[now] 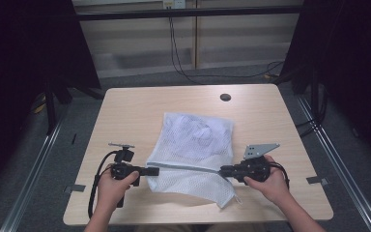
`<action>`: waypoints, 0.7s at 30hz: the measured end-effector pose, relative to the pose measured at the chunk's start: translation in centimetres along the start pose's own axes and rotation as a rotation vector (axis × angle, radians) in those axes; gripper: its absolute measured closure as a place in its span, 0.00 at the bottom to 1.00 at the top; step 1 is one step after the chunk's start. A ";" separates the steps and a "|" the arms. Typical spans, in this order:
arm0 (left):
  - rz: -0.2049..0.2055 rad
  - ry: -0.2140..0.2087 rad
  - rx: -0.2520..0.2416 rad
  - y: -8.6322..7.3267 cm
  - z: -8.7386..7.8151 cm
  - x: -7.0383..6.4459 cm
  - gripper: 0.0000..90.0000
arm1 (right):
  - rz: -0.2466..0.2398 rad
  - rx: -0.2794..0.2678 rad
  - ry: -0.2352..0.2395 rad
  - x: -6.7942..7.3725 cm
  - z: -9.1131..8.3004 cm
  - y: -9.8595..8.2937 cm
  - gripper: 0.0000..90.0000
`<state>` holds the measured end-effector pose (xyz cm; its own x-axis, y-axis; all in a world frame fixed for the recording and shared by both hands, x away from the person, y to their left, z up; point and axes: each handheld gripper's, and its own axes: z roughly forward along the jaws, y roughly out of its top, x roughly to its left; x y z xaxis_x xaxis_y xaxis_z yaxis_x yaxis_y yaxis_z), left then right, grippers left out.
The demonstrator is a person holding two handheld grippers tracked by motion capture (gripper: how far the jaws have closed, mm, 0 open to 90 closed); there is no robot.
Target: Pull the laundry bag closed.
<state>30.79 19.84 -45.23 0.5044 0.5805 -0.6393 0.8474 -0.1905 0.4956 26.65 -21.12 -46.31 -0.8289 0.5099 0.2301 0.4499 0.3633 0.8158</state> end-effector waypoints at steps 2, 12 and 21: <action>0.002 0.000 0.003 0.0 0.0 0.0 1.00 | 0.007 0.004 0.003 0.0 -0.1 -0.1 0.91; 0.001 0.003 0.002 0.0 0.0 0.1 1.00 | 0.001 0.011 -0.006 -0.2 -0.4 -0.2 0.91; -0.002 0.006 0.006 0.0 0.1 -0.1 1.00 | 0.005 0.014 -0.007 -0.3 -0.8 -0.5 0.91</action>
<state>30.80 19.74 -45.21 0.5017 0.5857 -0.6366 0.8493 -0.1938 0.4910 26.39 -22.09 -46.31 -0.8241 0.5176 0.2303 0.4589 0.3716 0.8070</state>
